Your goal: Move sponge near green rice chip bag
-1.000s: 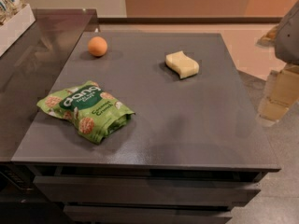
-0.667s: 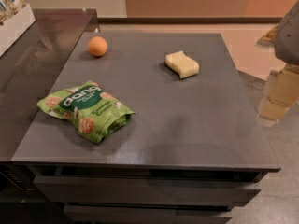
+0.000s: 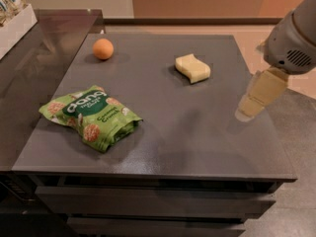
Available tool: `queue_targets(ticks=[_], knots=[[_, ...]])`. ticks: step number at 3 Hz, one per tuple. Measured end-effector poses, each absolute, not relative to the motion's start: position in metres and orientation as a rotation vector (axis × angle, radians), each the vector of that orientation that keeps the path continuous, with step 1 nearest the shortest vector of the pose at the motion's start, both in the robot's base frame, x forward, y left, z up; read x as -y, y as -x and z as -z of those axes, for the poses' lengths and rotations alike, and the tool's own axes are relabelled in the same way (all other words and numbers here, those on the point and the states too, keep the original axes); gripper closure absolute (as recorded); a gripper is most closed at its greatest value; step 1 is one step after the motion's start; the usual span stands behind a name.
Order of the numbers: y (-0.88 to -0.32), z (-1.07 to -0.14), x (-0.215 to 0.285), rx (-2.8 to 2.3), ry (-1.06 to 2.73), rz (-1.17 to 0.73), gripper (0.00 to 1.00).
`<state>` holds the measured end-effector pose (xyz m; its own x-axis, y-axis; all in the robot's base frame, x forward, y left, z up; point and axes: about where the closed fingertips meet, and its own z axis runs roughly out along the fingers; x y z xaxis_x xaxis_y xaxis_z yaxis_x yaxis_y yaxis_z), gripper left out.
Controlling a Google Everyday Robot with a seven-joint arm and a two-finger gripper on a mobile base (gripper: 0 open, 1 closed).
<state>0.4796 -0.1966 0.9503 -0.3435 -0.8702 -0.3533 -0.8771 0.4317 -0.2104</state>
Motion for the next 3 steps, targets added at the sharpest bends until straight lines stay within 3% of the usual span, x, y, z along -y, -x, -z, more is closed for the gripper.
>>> queue_targets(ticks=[3], knots=[[-0.614,-0.903,0.155,-2.280,1.158,-0.120,0.00]])
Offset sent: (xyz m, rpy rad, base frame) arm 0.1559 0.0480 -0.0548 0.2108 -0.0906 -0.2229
